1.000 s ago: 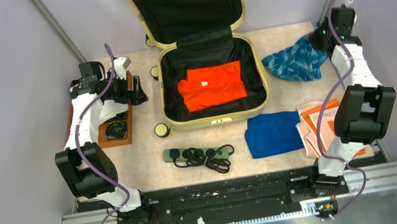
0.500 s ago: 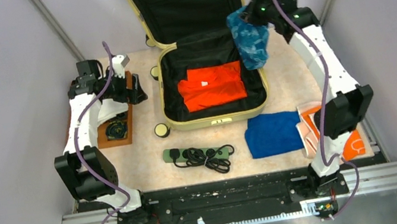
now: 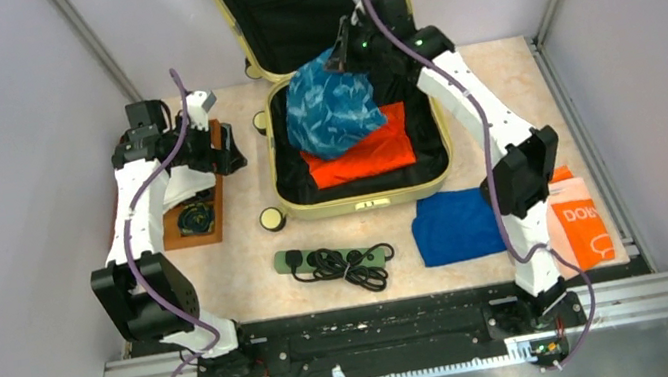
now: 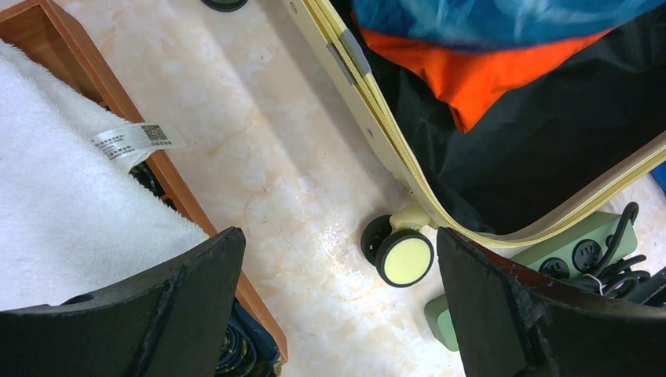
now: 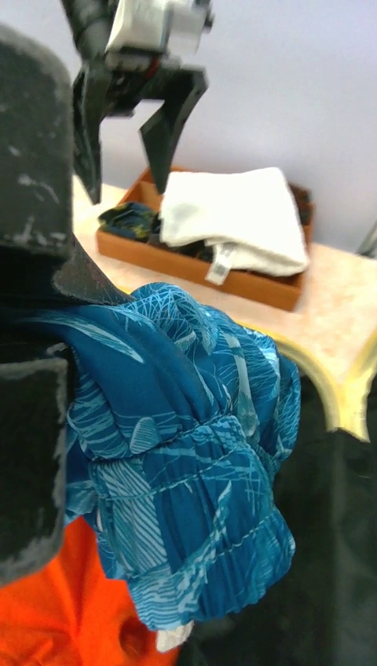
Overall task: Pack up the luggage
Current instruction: Place the clothes in the luggage.
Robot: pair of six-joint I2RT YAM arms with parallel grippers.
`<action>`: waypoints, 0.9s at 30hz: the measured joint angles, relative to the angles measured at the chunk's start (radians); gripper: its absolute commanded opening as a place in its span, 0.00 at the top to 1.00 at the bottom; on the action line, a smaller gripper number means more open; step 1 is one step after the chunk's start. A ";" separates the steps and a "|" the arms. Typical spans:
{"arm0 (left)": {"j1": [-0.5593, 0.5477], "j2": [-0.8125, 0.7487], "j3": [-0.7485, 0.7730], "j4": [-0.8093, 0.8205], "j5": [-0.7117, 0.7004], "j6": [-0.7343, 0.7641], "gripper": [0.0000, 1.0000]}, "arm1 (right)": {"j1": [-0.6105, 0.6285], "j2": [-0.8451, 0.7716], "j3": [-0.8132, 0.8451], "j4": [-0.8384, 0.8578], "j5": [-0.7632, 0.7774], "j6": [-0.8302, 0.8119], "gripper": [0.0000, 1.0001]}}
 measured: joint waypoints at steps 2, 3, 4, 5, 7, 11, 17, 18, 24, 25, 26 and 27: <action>0.000 -0.003 0.000 0.000 -0.003 0.000 0.02 | 0.010 0.003 -0.068 0.011 -0.016 0.002 1.00; 0.000 -0.005 0.000 0.000 -0.005 0.000 0.02 | 0.014 0.003 -0.108 0.019 -0.019 0.003 1.00; 0.000 -0.006 0.000 0.000 -0.006 0.000 0.02 | 0.016 0.003 -0.153 0.031 -0.020 0.003 1.00; 0.000 -0.008 0.000 0.002 -0.007 0.000 0.02 | 0.018 0.003 -0.194 0.035 -0.017 0.003 1.00; 0.000 -0.010 0.000 0.004 -0.007 0.000 0.02 | 0.015 0.003 -0.277 0.034 0.002 -0.001 1.00; 0.000 -0.010 -0.002 0.008 -0.006 0.000 0.02 | -0.018 0.003 -0.426 0.050 0.058 -0.018 1.00; 0.000 -0.010 -0.006 0.009 -0.002 0.000 0.02 | -0.111 -0.002 -0.567 0.076 0.102 -0.054 0.61; 0.000 -0.010 -0.006 0.009 -0.002 0.000 0.02 | -0.125 -0.002 -0.571 0.071 0.102 -0.058 0.45; 0.000 -0.010 -0.006 0.010 0.000 0.000 0.02 | -0.144 0.059 -0.438 -0.027 0.129 -0.135 0.15; 0.000 -0.010 -0.006 0.010 0.000 0.000 0.02 | -0.142 0.067 -0.410 -0.043 0.134 -0.145 0.14; 0.000 -0.010 -0.006 0.010 0.000 0.000 0.02 | -0.138 0.069 -0.381 -0.067 0.143 -0.158 0.14; 0.000 -0.010 -0.006 0.010 0.000 0.000 0.02 | -0.137 0.069 -0.347 -0.098 0.154 -0.169 0.14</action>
